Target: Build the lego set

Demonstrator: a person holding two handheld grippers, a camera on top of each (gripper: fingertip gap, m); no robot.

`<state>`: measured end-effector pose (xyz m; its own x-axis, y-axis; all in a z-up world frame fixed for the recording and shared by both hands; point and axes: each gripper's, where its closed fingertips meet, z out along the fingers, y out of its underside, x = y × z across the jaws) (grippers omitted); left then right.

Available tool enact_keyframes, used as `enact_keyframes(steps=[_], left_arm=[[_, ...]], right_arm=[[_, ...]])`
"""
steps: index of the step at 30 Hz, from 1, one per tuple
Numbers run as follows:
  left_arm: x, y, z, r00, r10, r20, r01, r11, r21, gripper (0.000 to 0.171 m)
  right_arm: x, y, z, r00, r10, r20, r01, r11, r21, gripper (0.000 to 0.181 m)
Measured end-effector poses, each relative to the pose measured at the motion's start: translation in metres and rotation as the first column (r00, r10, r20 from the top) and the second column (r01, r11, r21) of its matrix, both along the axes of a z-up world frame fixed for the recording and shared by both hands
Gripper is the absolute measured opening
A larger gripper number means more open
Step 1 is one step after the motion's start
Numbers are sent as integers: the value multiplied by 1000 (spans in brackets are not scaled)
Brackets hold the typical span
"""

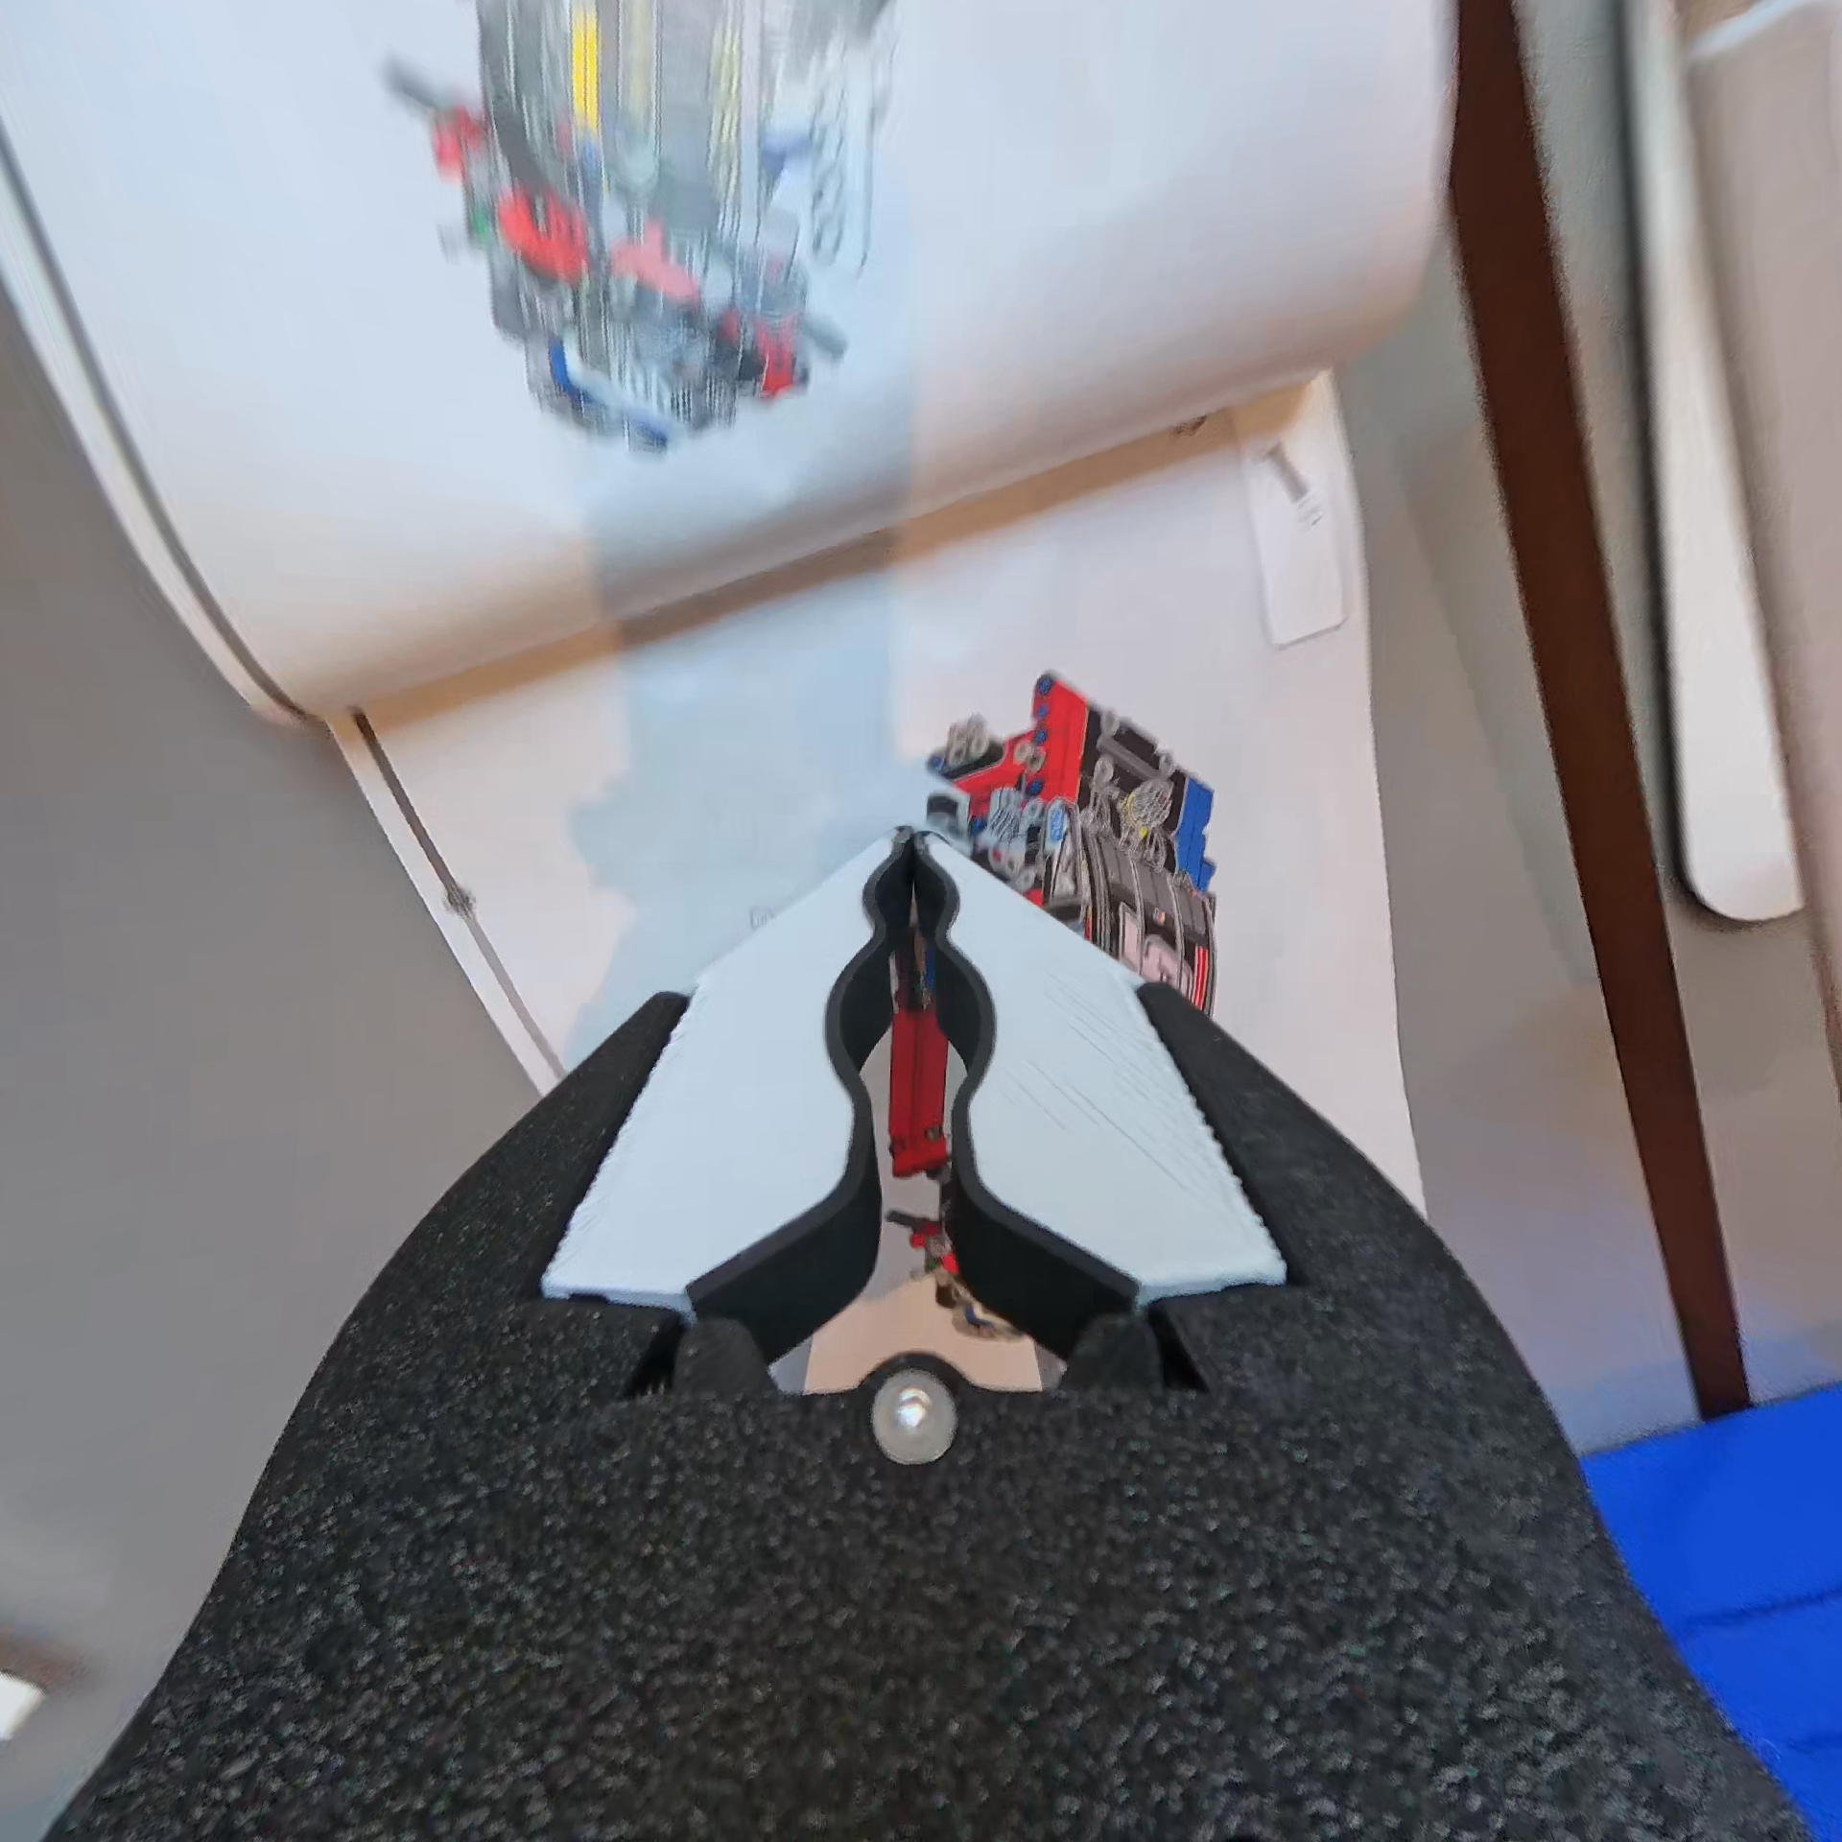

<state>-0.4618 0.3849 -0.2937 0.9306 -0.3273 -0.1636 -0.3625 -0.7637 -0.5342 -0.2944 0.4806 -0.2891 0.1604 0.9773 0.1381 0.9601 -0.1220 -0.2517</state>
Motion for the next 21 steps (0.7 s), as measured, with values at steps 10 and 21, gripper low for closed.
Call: enact_keyframes(steps=[10,21], left_arm=[[-4,-2,0,1000,25,6,-25,1000,-18,0],[86,30,34,981,-192,41,184,971,151,0]], right_arm=[[-76,7,10,982,-28,-187,28,1000,-4,0],[-75,5,0,997,71,2,-71,997,18,0]])
